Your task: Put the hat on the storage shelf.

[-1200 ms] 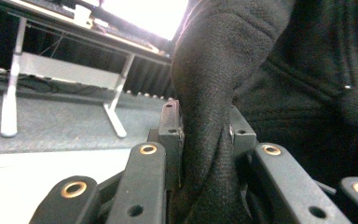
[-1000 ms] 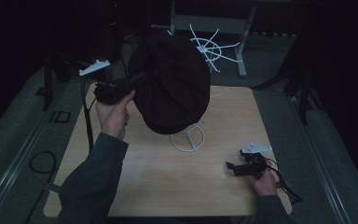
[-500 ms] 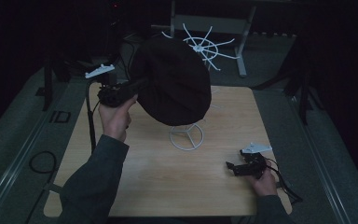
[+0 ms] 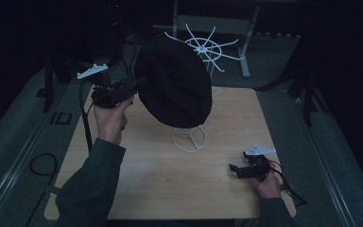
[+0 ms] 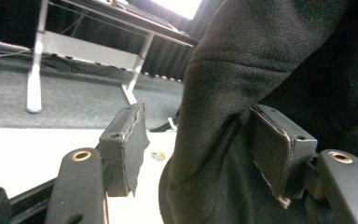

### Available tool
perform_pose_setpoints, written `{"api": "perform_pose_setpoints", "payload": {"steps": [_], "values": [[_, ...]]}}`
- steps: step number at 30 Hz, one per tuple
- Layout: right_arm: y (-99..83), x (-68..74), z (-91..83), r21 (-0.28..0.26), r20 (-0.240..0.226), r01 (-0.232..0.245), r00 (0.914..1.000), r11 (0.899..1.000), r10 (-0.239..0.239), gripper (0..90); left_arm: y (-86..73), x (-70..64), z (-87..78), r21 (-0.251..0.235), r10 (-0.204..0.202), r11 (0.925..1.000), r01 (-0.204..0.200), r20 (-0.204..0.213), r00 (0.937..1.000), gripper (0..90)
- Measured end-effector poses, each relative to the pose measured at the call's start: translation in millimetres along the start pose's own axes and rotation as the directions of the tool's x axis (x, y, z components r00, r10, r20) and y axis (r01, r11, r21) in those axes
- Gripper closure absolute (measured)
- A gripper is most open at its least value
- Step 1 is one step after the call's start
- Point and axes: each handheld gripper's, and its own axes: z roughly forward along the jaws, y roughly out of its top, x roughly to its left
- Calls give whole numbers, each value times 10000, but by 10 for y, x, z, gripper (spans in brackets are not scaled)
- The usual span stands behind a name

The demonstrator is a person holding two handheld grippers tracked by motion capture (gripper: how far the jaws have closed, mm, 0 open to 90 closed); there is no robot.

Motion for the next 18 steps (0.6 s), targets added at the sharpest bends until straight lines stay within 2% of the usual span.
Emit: {"api": "perform_pose_setpoints", "payload": {"steps": [7,8,10,18], "values": [[0,0,0,1,-1,-1,10000,10000,1,135,9,4,-84,101,426,9991,-423,-338,9985,382],[0,0,0,-1,-1,1,10000,10000,-1,135,8,18,-101,268,644,9977,-629,-595,9962,377],[0,0,0,-1,-1,-1,10000,10000,1,135,6,32,-122,425,773,9963,-743,-724,9944,376],[0,0,0,-1,0,-1,10000,10000,1,135,-3,15,-224,665,1359,9892,-1305,-836,9872,369]]}}
